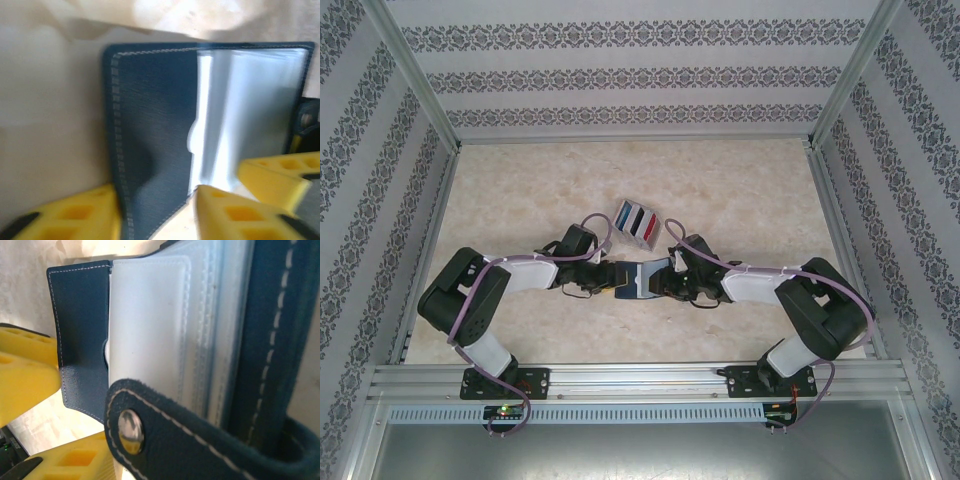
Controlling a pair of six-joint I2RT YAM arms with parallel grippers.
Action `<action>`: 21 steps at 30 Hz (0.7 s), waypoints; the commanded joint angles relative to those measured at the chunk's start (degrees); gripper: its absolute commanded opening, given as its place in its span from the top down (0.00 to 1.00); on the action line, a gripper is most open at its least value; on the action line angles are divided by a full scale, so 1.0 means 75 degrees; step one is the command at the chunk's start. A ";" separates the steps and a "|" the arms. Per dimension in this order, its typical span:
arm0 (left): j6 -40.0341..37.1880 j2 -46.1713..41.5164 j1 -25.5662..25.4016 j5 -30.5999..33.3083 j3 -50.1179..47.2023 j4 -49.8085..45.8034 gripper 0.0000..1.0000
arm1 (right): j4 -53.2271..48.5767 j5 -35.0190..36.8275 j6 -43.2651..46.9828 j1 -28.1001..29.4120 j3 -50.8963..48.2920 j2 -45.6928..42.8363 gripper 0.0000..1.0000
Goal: Put the credit cards into the card holder
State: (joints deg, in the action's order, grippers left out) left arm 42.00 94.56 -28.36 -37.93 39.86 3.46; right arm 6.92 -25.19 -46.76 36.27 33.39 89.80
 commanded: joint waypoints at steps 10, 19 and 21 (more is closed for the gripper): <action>-0.0789 -0.1548 0.0293 0.0449 -0.0007 -0.0400 0.40 | 0.0634 0.0174 0.0330 0.0423 0.0177 0.0737 0.61; -0.1651 -0.2784 0.0356 0.0772 0.0537 -0.1799 0.56 | 0.0552 0.0218 0.0318 0.0441 0.0282 0.0916 0.62; -0.1429 -0.2422 0.0158 0.0563 0.0486 -0.1464 0.61 | 0.0587 0.0228 0.0280 0.0459 0.0306 0.0934 0.63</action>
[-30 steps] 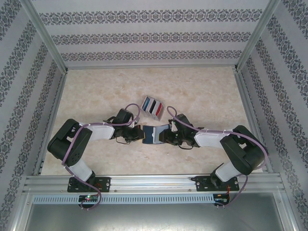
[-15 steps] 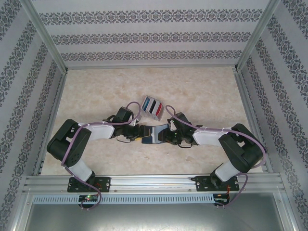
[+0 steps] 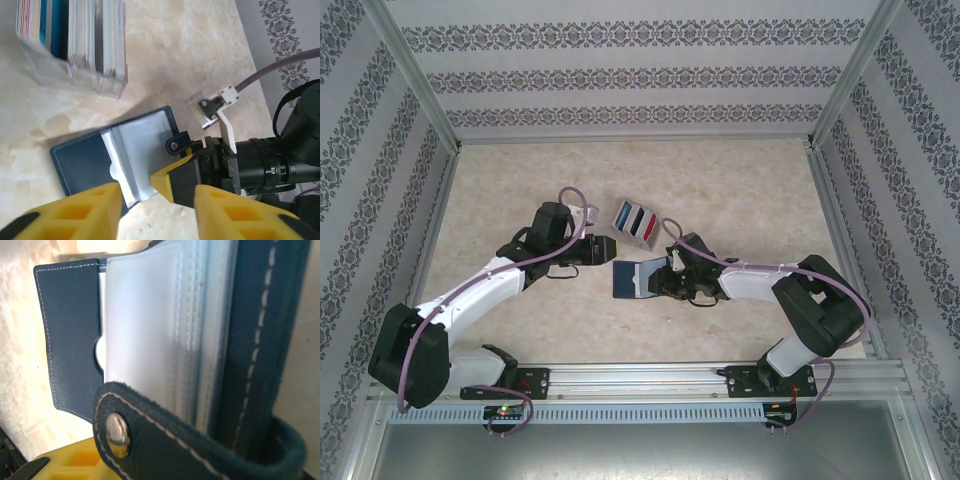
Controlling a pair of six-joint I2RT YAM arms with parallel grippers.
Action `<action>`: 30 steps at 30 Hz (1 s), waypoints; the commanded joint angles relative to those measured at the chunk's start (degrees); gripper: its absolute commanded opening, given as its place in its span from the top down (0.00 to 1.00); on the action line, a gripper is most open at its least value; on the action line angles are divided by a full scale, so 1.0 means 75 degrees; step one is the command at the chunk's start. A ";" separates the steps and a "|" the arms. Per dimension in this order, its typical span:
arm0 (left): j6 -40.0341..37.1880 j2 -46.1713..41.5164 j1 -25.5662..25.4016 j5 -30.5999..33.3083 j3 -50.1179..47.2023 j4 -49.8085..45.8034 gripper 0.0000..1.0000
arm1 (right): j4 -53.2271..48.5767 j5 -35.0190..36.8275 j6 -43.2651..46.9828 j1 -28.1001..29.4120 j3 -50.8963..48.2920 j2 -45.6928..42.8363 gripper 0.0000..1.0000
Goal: Put the credit cards into the card holder
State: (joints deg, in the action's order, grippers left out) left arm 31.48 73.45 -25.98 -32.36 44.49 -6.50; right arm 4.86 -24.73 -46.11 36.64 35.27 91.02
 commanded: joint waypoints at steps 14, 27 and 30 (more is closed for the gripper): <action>0.0614 0.2617 -0.1189 -0.0276 0.0000 0.0861 0.66 | 0.1153 0.0128 0.0037 0.0465 -0.0026 0.0722 0.63; 0.0786 0.3453 -0.1517 -0.0399 0.0409 0.1067 0.69 | 0.1327 0.0064 -0.0044 0.0573 -0.0026 0.0784 0.64; 0.0812 0.3558 -0.1517 -0.0404 0.0418 0.1170 0.73 | 0.1365 0.0017 -0.0040 0.0587 -0.0032 0.0788 0.64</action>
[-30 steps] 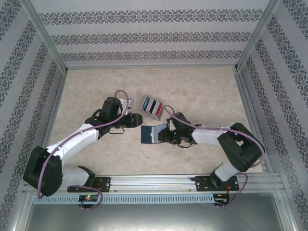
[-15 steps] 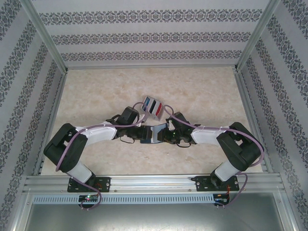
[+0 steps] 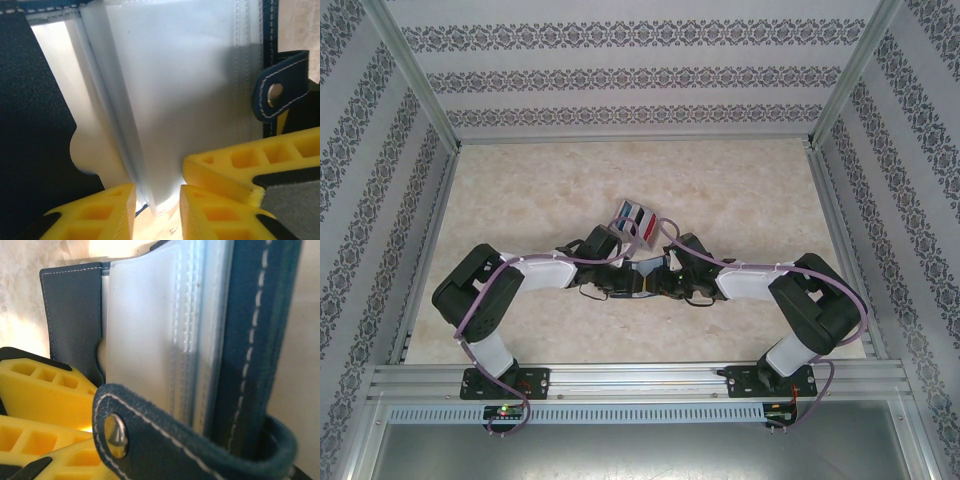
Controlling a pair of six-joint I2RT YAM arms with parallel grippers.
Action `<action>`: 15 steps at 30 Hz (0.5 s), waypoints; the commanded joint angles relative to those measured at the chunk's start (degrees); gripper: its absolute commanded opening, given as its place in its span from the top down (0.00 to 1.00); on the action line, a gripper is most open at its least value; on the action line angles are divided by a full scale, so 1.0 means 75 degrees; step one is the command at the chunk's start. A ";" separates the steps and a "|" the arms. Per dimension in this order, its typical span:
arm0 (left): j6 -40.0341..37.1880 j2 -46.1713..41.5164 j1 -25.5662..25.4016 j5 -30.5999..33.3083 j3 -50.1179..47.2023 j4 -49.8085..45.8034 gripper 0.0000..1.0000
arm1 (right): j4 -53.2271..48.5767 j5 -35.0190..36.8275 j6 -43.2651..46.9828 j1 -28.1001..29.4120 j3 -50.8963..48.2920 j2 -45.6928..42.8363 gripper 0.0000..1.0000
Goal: Put the credit cards into the card holder
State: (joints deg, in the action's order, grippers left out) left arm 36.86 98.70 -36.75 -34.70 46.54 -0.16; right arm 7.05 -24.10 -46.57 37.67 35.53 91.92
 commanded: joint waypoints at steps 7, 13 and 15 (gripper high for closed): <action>0.0054 0.0602 -0.0080 -0.0133 0.0321 0.0292 0.94 | 0.1225 -0.0139 -0.0026 0.0457 -0.0108 0.0676 0.64; 0.0007 0.0564 -0.0040 0.0165 0.0200 0.0124 1.00 | 0.1218 -0.0014 0.0006 0.0418 -0.0322 0.0394 0.58; 0.0008 0.0562 0.0018 0.0173 0.0124 0.0142 1.00 | 0.1174 0.0048 0.0056 0.0308 -0.0449 0.0180 0.54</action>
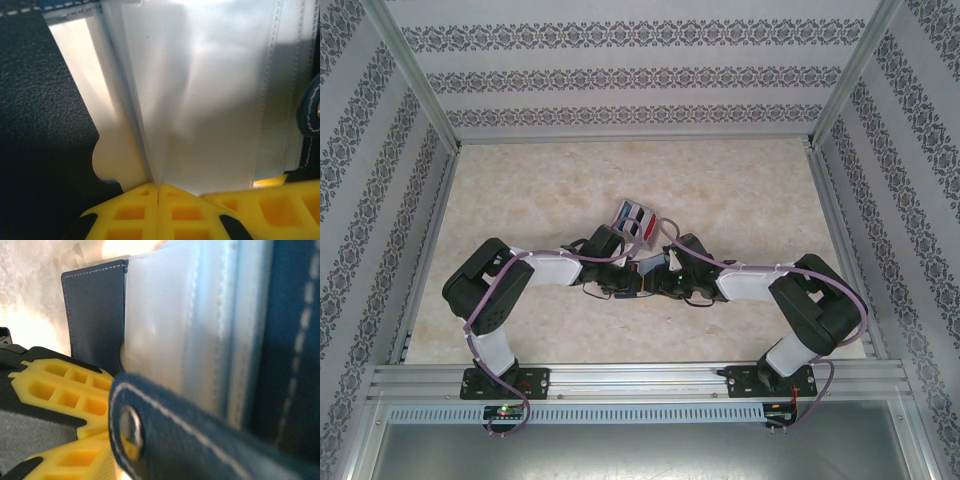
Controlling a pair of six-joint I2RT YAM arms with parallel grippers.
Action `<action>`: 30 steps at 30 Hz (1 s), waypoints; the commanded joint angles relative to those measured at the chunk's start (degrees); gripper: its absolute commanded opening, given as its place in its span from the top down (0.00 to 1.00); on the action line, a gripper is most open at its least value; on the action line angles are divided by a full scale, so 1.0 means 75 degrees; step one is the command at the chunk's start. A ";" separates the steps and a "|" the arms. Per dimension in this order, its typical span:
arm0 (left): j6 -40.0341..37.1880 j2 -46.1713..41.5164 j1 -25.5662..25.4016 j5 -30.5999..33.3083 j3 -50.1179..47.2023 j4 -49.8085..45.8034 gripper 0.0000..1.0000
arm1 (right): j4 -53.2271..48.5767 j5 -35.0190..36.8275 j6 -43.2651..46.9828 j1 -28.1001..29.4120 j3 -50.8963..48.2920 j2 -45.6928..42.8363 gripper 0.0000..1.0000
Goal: Put the credit cards into the card holder
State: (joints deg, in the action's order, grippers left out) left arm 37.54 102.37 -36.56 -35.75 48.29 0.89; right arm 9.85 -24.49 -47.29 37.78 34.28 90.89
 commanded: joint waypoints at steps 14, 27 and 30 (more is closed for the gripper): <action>0.0011 0.0097 0.0104 0.0240 -0.0336 0.0333 1.00 | 0.0432 -0.0334 0.0481 -0.0709 -0.0902 -0.0689 0.56; 0.0214 0.0053 0.0115 0.0138 -0.0407 0.0598 1.00 | 0.0319 -0.0646 0.0601 -0.0988 -0.1031 -0.1004 0.74; 0.0199 0.0036 0.0118 0.0132 -0.0363 0.0552 1.00 | 0.0339 -0.0642 0.0572 -0.1028 -0.1067 -0.1067 0.72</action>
State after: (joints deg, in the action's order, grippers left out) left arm 38.46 102.15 -35.99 -36.21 46.50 4.60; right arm 12.45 -27.99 -43.92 30.85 27.16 84.36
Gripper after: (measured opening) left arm 0.056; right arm 0.269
